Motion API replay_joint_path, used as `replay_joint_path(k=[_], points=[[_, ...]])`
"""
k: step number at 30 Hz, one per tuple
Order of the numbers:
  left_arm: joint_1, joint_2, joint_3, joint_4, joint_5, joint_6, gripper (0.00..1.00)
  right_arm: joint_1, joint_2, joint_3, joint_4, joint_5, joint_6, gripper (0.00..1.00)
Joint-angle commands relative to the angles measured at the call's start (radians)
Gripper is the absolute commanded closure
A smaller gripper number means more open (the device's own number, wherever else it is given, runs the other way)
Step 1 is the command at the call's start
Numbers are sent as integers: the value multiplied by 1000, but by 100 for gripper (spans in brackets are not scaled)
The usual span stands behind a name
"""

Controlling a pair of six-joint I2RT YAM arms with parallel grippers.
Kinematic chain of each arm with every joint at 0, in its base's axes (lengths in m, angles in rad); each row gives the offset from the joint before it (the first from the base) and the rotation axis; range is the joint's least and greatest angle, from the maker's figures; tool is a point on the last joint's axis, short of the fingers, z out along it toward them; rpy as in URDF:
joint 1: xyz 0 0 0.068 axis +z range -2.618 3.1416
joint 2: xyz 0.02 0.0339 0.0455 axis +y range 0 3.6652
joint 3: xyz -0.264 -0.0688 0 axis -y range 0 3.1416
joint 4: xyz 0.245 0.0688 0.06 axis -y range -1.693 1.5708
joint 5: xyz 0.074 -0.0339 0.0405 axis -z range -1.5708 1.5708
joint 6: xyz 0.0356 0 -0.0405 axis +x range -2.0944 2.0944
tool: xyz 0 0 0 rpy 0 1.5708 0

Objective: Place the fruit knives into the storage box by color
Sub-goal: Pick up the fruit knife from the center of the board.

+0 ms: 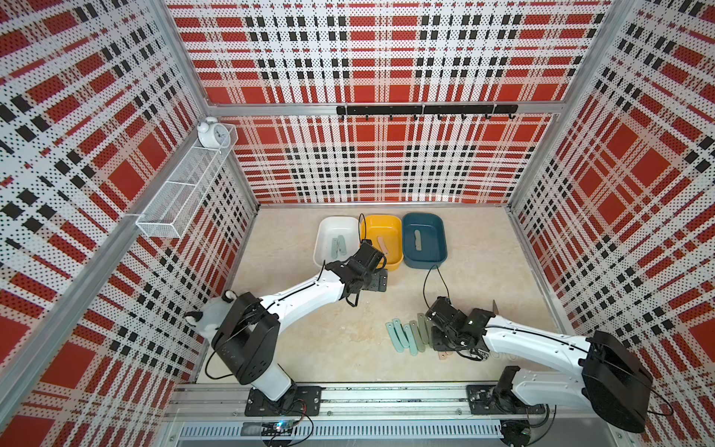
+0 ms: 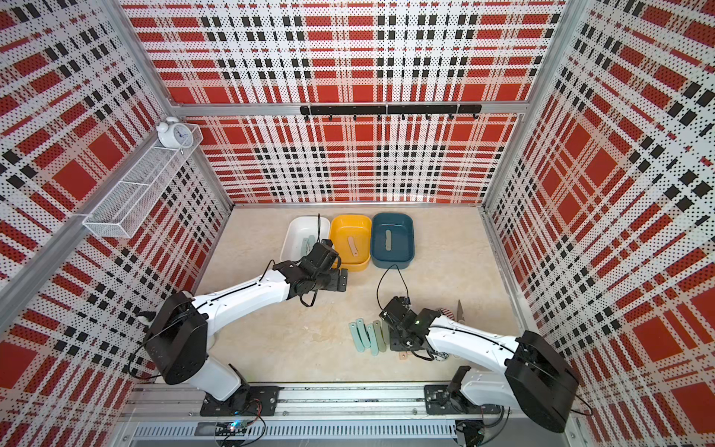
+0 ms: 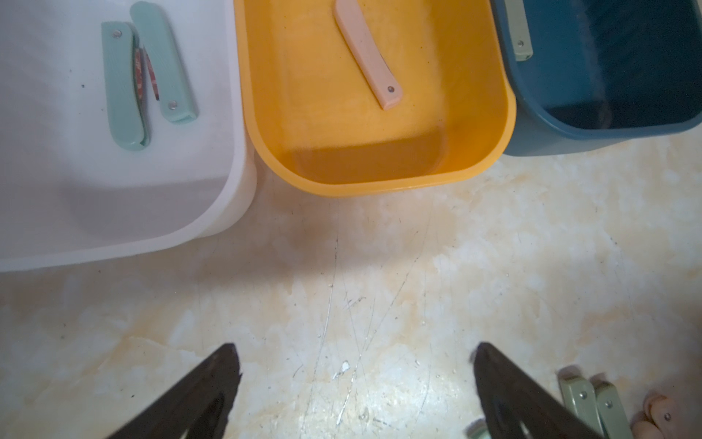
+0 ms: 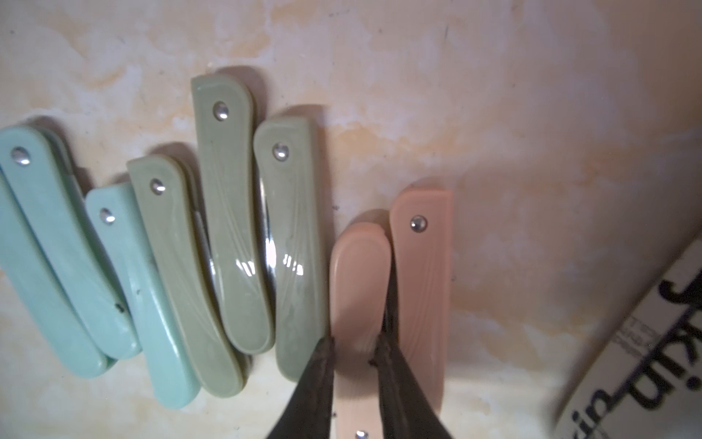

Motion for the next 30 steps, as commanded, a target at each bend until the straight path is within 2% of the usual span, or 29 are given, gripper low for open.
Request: replay_joint_path(k=[1,10,15,25,30], points=[[9,-9,-1,18,5,9,2,3,22,-17,-23,33,8,74],[18,-17,-1,18,2,15,1,4,33,-22,9,26,17,67],[25,-30,-5,18,2,13,2,4,63,-39,50,17,21,67],[37,-45,-2,17,0,21,2,3,68,-12,43,75,-7,79],[49,-51,1,11,-6,23,2,1,68,32,10,120,-29,81]])
